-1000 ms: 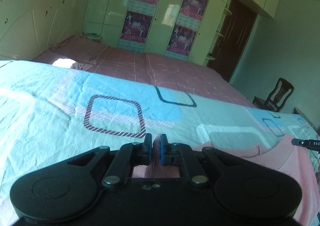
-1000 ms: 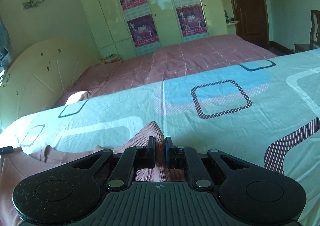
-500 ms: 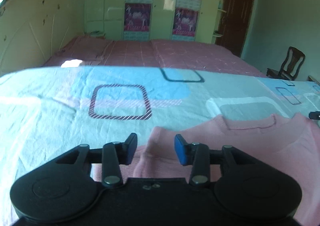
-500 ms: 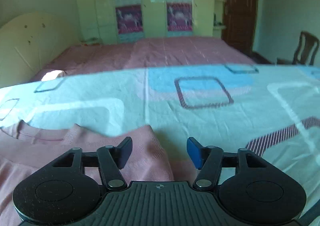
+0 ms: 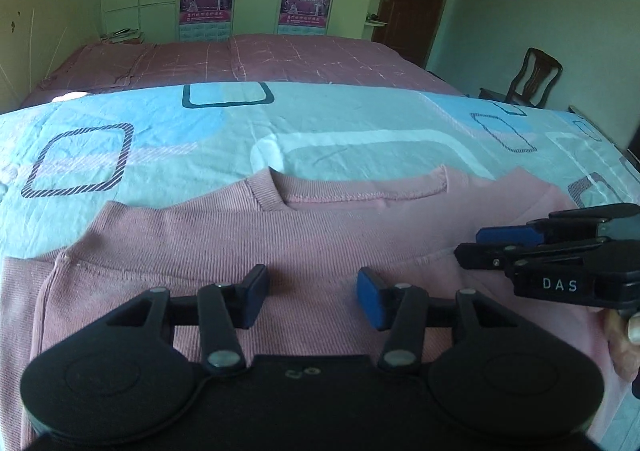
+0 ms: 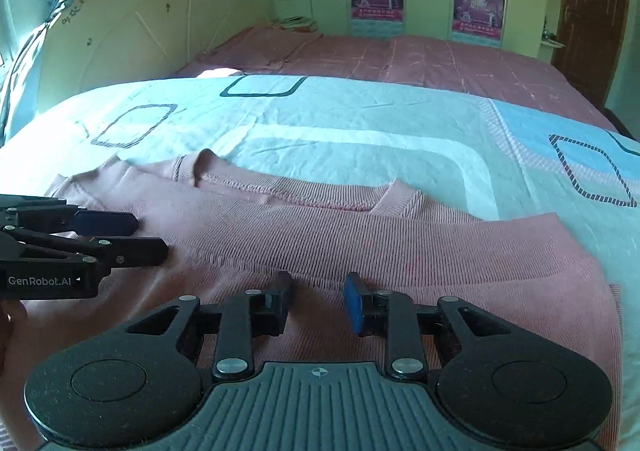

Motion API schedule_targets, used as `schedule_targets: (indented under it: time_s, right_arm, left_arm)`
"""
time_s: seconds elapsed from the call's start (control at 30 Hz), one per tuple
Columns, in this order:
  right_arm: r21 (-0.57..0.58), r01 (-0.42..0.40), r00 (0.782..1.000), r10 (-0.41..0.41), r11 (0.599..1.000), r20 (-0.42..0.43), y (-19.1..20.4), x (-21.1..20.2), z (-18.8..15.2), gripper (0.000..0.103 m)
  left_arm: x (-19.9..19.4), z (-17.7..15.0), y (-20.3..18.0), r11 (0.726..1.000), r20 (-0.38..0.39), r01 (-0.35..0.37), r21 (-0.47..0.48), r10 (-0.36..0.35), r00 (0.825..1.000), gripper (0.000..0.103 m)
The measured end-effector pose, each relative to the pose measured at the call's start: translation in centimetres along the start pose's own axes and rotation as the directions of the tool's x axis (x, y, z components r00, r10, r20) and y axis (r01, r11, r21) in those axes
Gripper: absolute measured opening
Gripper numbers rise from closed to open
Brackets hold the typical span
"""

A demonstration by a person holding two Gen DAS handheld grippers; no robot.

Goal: Fold small clothes

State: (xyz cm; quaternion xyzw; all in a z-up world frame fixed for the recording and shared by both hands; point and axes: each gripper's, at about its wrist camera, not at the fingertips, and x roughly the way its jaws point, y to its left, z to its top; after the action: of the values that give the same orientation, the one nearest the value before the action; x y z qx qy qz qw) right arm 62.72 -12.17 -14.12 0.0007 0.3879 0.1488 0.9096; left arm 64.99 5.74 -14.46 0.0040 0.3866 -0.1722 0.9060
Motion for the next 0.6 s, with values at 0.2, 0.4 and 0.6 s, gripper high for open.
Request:
schedule_targets:
  time_s: [0.2, 0.4, 0.6]
  right_arm:
    - [-0.048, 0.004, 1.000, -0.004, 0.999, 0.001, -0.8, -2.3, -1.3, 0.029]
    - [0.084, 0.132, 0.991, -0.134, 0.988, 0.021, -8.6, -5.6, -4.9, 0.029]
    - [0.125, 0.134, 0.988, -0.143, 0.983, 0.062, -9.2, -8.6, -5.0, 0.029]
  left_arm:
    - [-3.0, -1.2, -1.1, 0.993, 0.043, -0.068, 0.098, 0.064, 0.997, 0.049]
    - [-5.5, -4.5, 6.1, 0.973, 0.089, -0.224, 0.051, 0.219, 0.972, 0.050]
    - [-7.8, -4.3, 6.1, 0.979, 0.115, -0.204, 0.021, 0.200, 0.973, 0.047]
